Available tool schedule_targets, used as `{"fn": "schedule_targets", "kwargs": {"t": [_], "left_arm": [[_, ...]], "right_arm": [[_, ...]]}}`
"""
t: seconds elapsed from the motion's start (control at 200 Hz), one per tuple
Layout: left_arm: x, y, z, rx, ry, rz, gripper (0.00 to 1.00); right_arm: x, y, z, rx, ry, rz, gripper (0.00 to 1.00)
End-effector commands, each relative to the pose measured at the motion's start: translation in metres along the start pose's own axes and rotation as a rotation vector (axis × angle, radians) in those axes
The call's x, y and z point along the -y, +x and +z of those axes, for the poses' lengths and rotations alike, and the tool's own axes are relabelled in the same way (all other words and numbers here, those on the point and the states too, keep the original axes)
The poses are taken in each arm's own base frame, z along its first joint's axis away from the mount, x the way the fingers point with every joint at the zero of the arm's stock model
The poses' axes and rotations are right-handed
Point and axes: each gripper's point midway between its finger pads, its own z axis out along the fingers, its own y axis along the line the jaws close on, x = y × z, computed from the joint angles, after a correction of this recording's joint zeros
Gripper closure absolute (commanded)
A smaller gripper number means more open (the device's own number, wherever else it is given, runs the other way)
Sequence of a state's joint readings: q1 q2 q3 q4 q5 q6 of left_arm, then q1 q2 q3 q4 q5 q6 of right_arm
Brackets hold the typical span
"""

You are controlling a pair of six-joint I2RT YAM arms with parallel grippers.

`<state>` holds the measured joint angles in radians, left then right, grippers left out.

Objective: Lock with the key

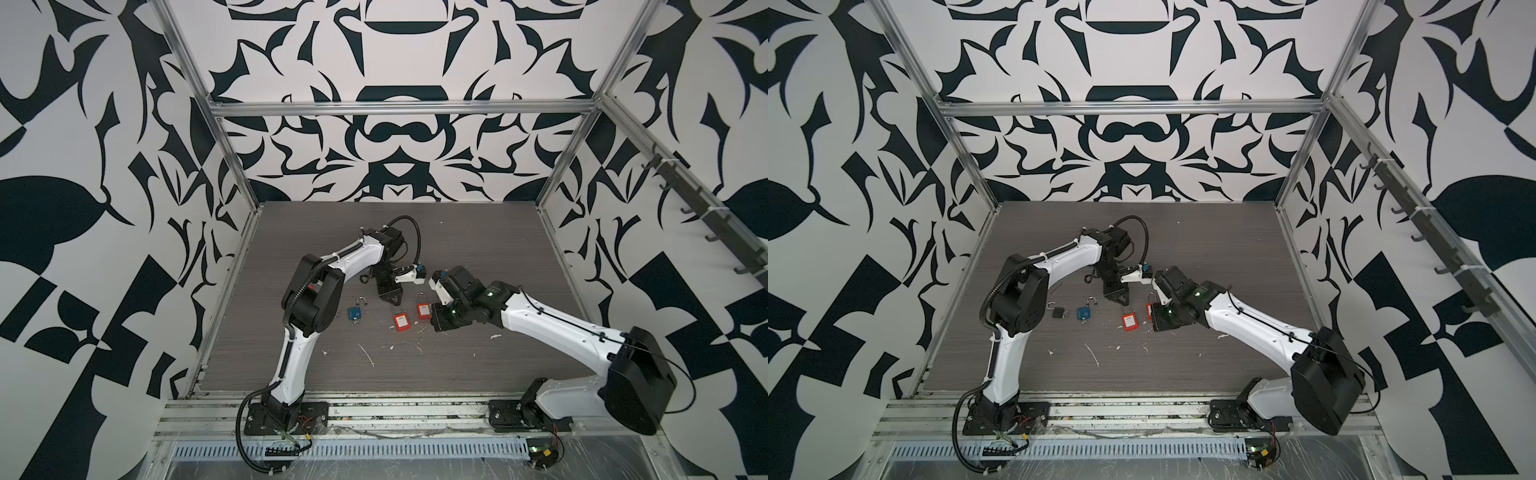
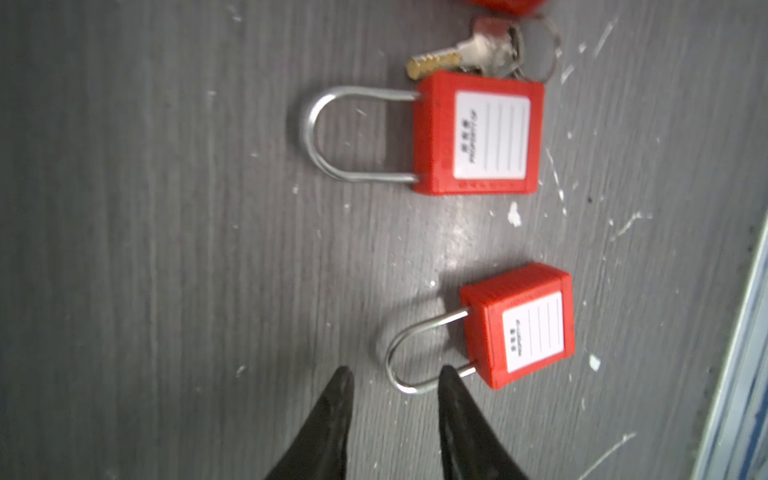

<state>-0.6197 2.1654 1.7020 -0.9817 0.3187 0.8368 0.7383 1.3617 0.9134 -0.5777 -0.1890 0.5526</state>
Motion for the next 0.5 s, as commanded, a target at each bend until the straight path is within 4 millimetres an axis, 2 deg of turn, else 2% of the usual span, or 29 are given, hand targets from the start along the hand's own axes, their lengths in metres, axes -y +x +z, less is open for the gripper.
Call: {"fn": "schedule_targets", "kwargs": {"t": [0.0,0.08,0.23,0.355,0.495], "left_arm": [[-0.003,-0.02,-0.03,0.107,-0.042,0.01,0.59],[-0.011,-0.025,-0.051,0.207,-0.076,-0.033,0.58],[-0.021,-0.027,-0.111,0.463,-0.201,-0.127,0.59],[-0.004,-0.014,-0.148,0.644,-0.275,-0.157,0.58],[0.01,0.008,-0.172,0.763,-0.397,-0.254,0.58]], "right_arm": [[-0.013,-0.012,-0.007,0.037,0.002,0.021,1.0],[-0.02,-0.014,-0.004,0.031,0.004,-0.003,1.0],[-0.021,-0.016,0.008,-0.047,0.062,-0.038,1.0],[-0.024,-0.022,0.025,-0.103,0.085,-0.085,1.0],[-0.027,-0.026,0.046,-0.163,0.089,-0.12,1.0]]}}
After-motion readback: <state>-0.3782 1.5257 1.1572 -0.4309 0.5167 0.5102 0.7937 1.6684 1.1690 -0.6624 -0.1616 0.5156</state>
